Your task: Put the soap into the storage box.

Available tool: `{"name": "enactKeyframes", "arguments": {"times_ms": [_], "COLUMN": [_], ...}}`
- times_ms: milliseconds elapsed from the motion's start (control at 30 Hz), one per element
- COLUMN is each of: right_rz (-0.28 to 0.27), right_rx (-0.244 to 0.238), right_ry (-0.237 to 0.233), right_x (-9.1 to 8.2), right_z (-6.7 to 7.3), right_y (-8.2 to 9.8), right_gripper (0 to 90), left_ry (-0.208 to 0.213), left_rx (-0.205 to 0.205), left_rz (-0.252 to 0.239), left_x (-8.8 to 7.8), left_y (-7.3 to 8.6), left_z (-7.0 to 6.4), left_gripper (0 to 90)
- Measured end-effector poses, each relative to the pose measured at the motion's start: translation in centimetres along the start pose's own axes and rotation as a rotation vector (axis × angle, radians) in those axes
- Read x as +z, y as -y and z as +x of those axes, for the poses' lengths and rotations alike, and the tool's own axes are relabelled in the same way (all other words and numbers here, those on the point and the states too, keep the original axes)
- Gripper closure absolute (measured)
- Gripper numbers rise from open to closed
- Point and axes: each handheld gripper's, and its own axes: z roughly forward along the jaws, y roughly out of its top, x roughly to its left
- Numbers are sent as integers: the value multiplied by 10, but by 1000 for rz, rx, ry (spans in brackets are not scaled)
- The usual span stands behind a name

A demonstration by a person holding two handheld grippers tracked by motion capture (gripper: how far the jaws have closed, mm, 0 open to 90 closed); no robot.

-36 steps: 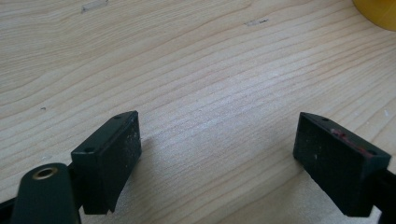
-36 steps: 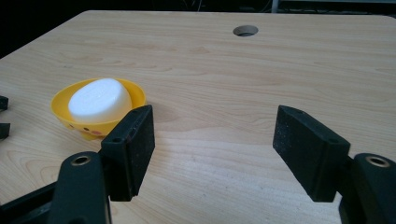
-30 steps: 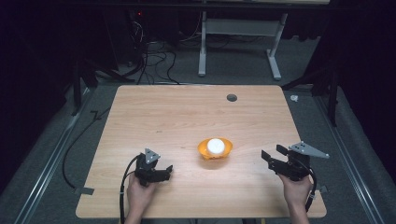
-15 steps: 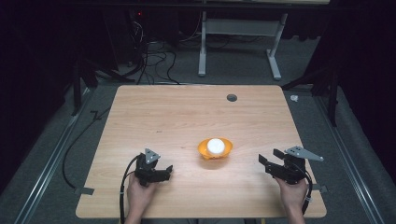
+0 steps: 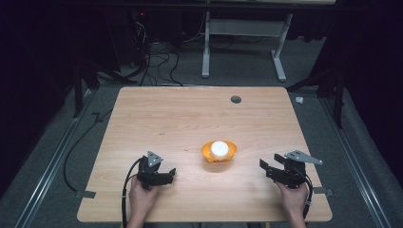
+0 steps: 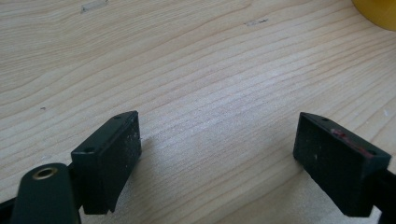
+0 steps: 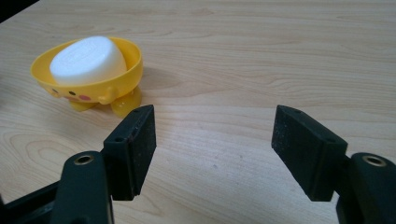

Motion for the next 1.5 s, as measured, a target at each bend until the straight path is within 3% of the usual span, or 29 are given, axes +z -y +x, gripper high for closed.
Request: {"name": "enactKeyframes", "arguments": {"times_ms": [300, 1500], "right_rz": [20, 107], "right_rx": [0, -82], "right_ry": [1, 40], "right_x": [9, 42], "right_z": [3, 16], "right_y": [4, 20], "right_gripper": [319, 321], "left_ry": [0, 0], "left_rx": [0, 0], "left_rz": [0, 0], "left_x": [0, 0], "left_y": [0, 0], "left_z": [0, 0], "left_gripper": [155, 155]}}
